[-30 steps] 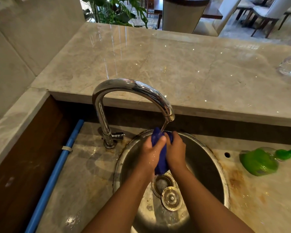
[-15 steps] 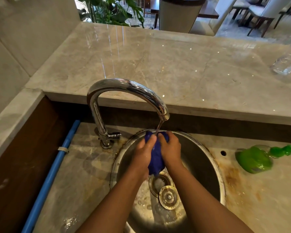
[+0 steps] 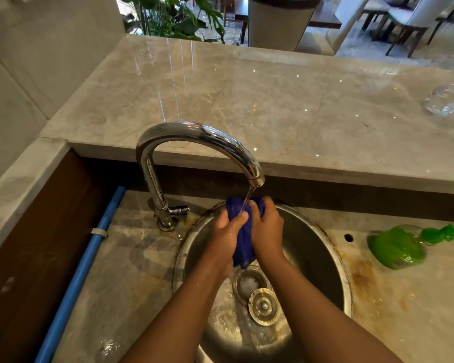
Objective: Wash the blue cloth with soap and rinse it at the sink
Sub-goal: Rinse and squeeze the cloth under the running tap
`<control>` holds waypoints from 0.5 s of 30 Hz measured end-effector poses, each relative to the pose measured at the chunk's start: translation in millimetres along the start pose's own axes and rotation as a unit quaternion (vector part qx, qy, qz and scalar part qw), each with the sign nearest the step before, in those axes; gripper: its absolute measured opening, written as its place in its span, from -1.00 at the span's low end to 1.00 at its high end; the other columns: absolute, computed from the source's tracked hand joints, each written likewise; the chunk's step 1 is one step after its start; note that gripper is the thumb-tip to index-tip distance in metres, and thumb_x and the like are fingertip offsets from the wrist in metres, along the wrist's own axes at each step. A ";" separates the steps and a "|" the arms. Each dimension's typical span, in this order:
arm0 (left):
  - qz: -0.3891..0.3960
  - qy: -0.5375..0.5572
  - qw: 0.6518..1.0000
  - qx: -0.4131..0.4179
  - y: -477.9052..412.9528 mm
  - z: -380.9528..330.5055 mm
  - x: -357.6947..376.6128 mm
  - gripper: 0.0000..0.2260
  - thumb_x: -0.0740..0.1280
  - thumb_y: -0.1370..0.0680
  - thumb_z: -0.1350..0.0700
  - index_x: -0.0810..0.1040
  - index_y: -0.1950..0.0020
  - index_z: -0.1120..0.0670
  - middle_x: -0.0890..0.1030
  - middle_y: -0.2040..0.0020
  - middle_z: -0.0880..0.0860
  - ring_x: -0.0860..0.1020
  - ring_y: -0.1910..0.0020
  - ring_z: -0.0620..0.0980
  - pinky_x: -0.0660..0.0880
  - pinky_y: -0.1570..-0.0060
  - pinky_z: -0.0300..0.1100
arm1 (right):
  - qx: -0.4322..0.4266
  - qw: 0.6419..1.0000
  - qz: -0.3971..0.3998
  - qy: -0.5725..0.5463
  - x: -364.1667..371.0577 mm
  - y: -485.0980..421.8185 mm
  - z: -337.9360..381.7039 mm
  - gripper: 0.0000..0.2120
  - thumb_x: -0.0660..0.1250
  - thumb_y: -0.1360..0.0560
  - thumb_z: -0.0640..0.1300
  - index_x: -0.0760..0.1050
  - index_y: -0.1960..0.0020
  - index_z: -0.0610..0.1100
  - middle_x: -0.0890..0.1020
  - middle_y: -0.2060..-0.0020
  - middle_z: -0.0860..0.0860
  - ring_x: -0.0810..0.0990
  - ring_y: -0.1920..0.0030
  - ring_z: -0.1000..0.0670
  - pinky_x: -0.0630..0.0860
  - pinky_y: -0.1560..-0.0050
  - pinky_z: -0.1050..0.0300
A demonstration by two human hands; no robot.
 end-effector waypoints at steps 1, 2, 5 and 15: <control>-0.006 -0.006 1.000 0.015 -2.1 -3.3 -1.7 -0.82 0.29 -0.62 0.16 0.52 -0.17 -0.07 0.68 -0.10 0.11 0.67 -0.08 0.11 0.59 -0.11 0.12 | 0.002 1.000 -0.004 -0.009 -2.3 0.8 0.1 -0.82 0.23 -0.64 -0.04 0.45 -0.01 -0.16 0.57 0.26 -0.02 0.57 0.26 0.02 0.57 0.19 -0.05; -0.022 -0.020 0.999 0.029 -5.2 -7.4 -4.9 -0.83 0.31 -0.61 0.16 0.52 -0.15 -0.07 0.68 -0.09 0.11 0.67 -0.06 0.10 0.60 -0.11 0.12 | -0.003 1.000 -0.013 -0.023 -5.2 4.9 2.3 -0.83 0.23 -0.64 -0.06 0.46 0.01 -0.16 0.56 0.27 0.00 0.55 0.28 0.07 0.54 0.23 0.06; -0.118 -0.046 0.991 0.040 -18.2 -16.1 -24.1 -0.86 0.38 -0.57 0.17 0.52 -0.07 -0.04 0.67 -0.06 0.13 0.67 0.00 0.12 0.61 -0.08 0.13 | -0.036 0.996 -0.021 -0.082 -8.6 31.4 19.7 -0.86 0.26 -0.63 -0.12 0.45 0.09 -0.14 0.57 0.30 0.03 0.53 0.34 0.15 0.46 0.33 0.29; -0.067 0.033 0.994 -0.075 -4.6 18.2 -19.9 -0.69 0.29 -0.60 -0.11 0.52 -0.24 0.03 0.67 -0.09 0.16 0.67 -0.05 0.20 0.59 -0.10 0.23 | 0.026 0.999 0.040 -0.009 14.7 1.3 -1.5 -0.86 0.24 -0.63 -0.08 0.47 -0.01 -0.15 0.57 0.22 0.02 0.59 0.16 -0.04 0.52 0.18 0.09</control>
Point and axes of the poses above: each hand's wrist, its own y-axis away from the middle knuckle, its own x-axis out of the palm, z = x × y, the point moved 8 cm from there along -y, towards the middle knuckle
